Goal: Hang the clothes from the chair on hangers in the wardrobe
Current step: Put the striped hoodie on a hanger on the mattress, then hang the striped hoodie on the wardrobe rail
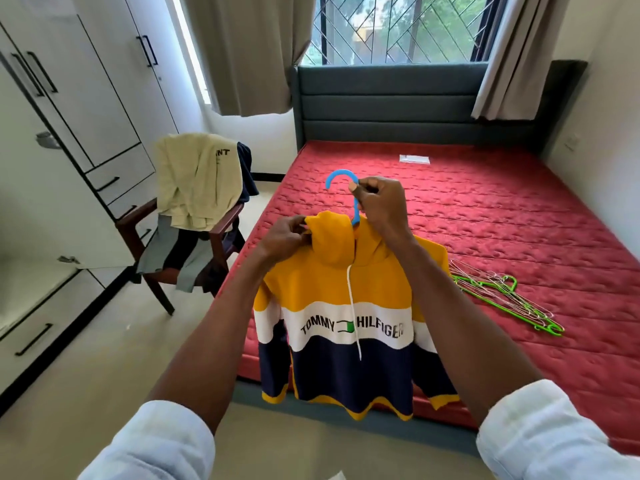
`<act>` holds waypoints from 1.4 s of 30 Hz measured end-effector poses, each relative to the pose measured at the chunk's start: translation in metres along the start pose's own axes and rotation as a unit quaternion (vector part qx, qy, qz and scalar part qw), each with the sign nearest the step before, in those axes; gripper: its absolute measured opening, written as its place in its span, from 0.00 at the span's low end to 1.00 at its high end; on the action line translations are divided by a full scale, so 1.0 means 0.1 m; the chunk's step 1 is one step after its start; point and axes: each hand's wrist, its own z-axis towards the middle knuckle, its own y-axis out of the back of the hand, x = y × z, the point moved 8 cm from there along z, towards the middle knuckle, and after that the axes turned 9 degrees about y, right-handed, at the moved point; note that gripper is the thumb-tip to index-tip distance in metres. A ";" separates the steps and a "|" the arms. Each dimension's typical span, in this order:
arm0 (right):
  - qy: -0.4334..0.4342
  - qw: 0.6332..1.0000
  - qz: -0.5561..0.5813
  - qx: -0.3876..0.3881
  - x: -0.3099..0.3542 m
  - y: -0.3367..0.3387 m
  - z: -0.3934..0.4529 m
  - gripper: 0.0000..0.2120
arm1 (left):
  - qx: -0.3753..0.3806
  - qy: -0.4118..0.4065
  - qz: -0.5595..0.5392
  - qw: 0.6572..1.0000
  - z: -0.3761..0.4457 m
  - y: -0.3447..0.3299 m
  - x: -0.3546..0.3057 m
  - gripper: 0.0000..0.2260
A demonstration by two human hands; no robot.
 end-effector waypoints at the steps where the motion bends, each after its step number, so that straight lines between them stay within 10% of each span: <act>1: -0.001 1.000 0.002 -0.006 0.00 0.02 -0.01 0.11 | -0.006 -0.006 0.046 0.999 0.01 -0.01 0.01 0.09; 7: -0.003 0.999 0.012 0.038 -0.12 0.05 -0.12 0.13 | -0.110 -0.072 -0.006 0.991 -0.15 0.22 0.04 0.13; 12: -0.067 0.958 -0.092 0.263 -0.64 -0.07 -0.50 0.26 | -0.130 -0.071 -0.037 0.988 -0.18 0.38 0.13 0.10; 15: -0.032 0.968 -0.137 0.208 -0.68 0.00 -0.53 0.08 | -0.134 -0.060 -0.044 0.988 -0.18 0.46 0.22 0.14; 27: -0.020 0.988 -0.138 0.066 -0.36 -0.02 -0.45 0.19 | -0.164 -0.064 0.094 0.980 -0.26 0.61 0.18 0.10; 37: 0.048 0.958 -0.173 0.222 -0.17 -0.88 -0.43 0.12 | -0.358 -0.074 0.077 0.928 -1.00 1.38 0.57 0.10; 42: 0.100 0.964 -0.134 0.205 0.32 -1.52 -0.33 0.11 | -0.302 0.004 0.158 0.940 -1.20 1.93 0.96 0.21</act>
